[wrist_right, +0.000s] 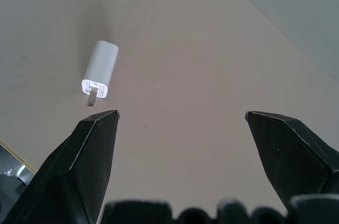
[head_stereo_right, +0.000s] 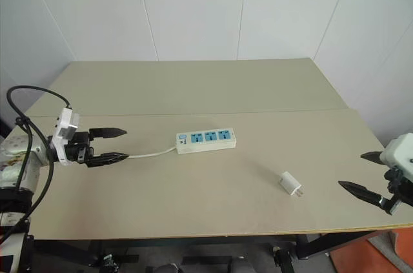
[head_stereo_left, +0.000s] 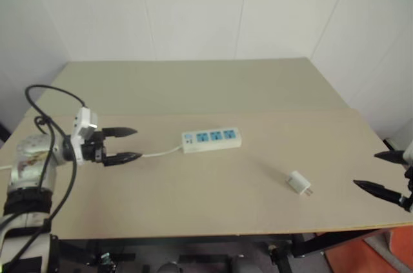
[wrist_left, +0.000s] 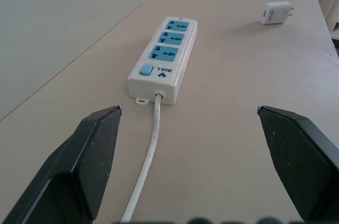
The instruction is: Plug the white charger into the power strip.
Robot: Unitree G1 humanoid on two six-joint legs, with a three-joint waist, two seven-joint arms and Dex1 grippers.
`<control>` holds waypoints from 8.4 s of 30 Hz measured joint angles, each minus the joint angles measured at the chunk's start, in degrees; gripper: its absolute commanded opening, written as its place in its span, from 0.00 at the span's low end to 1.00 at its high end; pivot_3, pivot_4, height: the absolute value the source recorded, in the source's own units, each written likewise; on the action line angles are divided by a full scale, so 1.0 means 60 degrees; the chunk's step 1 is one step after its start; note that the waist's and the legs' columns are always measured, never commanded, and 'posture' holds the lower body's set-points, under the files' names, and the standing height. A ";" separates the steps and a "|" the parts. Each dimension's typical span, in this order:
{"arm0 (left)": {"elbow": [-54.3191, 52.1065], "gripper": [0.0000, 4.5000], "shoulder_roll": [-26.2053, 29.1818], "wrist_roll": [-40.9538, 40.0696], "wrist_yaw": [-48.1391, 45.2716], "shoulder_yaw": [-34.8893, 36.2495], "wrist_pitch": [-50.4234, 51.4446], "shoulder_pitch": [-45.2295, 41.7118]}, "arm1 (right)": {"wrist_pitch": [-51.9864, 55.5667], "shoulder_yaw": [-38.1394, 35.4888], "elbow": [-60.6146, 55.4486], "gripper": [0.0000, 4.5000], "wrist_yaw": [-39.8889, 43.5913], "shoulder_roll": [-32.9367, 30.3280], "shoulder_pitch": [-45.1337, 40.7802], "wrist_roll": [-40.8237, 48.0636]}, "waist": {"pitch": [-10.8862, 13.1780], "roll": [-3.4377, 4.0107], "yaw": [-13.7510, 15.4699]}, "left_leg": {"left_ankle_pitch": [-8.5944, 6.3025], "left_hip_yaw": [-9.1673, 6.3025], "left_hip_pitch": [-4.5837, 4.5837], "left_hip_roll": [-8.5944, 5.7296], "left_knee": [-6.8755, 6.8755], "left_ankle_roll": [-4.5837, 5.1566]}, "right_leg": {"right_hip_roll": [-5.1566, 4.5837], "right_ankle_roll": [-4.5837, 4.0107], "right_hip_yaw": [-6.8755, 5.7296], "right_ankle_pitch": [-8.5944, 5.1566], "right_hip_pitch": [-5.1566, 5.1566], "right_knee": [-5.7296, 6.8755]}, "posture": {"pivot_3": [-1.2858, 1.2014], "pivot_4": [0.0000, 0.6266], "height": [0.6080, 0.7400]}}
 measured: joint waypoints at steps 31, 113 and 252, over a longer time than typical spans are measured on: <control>0.6886 0.87 -0.3016 0.4219 0.2909 -0.2295 -0.3052 -0.3963 | 0.4938 0.6711 -0.4712 1.00 -0.7079 0.3575 -0.4702 0.1234 | 0.0012 -0.0030 0.0145 | 0.0001 -0.0019 -0.0008 -0.0015 0.0018 0.0000 | -0.0002 -0.0001 -0.0007 0.0004 -0.0006 0.0027 | 0.52 0.24 1.00; 0.0125 0.99 -0.4435 0.0423 0.2361 -0.0786 -0.3688 0.1457 | 0.4903 0.7914 -0.3970 1.00 -0.7634 0.3768 -0.4574 0.0094 | 0.0006 -0.0031 0.0043 | 0.0001 -0.0017 -0.0009 -0.0007 0.0009 -0.0002 | -0.0004 -0.0010 -0.0008 0.0005 -0.0008 0.0004 | 0.52 0.24 1.00; -0.0571 0.72 -0.4095 0.1454 0.1830 -0.3030 -0.4391 0.1867 | 0.9514 1.3935 0.2795 0.25 -0.3017 -0.0070 -1.1601 0.1241 | -0.0069 0.0043 0.0251 | -0.0004 -0.0005 -0.0002 -0.0006 -0.0004 0.0006 | -0.0013 -0.0002 -0.0009 0.0000 -0.0003 -0.0023 | 0.52 0.24 1.00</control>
